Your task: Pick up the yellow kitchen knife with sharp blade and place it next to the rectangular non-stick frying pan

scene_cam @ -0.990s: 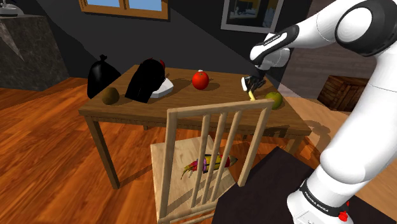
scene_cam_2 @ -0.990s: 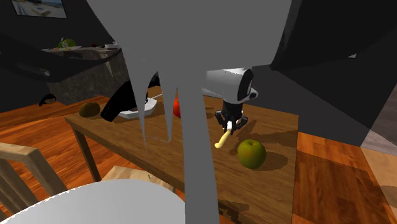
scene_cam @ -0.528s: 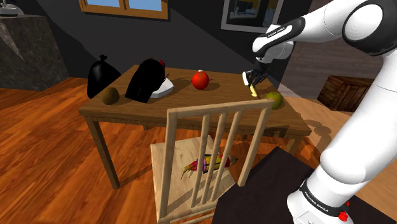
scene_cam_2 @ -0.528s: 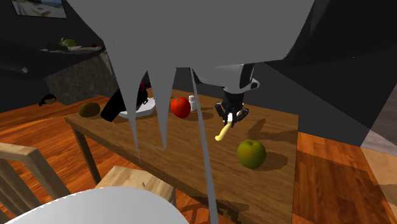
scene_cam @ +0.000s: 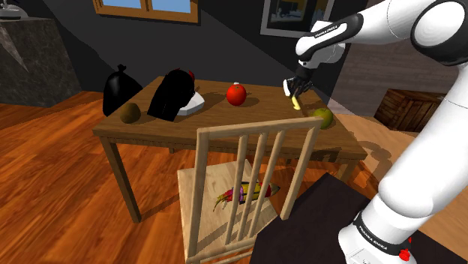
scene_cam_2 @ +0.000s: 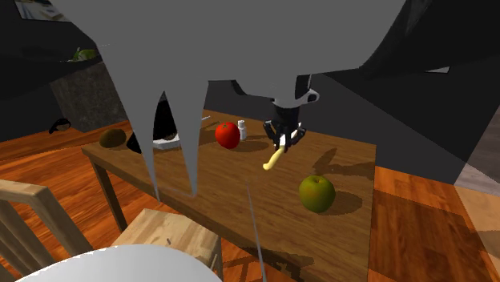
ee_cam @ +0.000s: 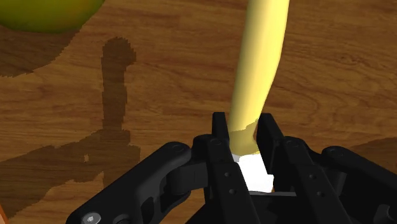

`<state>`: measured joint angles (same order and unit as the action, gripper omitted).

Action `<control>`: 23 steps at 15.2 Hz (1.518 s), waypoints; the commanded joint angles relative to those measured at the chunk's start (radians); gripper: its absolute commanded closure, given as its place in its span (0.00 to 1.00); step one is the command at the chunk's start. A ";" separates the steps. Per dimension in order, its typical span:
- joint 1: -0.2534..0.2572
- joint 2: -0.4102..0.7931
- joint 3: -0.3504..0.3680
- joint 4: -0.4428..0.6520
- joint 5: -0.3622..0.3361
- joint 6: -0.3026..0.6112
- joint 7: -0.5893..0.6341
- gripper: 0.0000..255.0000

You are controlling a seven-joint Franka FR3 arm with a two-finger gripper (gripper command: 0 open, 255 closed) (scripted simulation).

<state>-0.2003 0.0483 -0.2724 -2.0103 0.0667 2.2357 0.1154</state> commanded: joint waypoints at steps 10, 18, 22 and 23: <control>0.136 0.008 0.119 0.014 -0.065 0.000 0.291 1.00; 0.233 0.083 0.195 0.113 -0.102 -0.028 0.484 1.00; 0.283 0.141 0.227 0.192 -0.121 -0.053 0.574 1.00; 0.295 0.157 0.234 0.215 -0.126 -0.061 0.596 1.00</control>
<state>0.0816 0.1856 -0.0464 -1.8244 -0.0539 2.1853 0.6863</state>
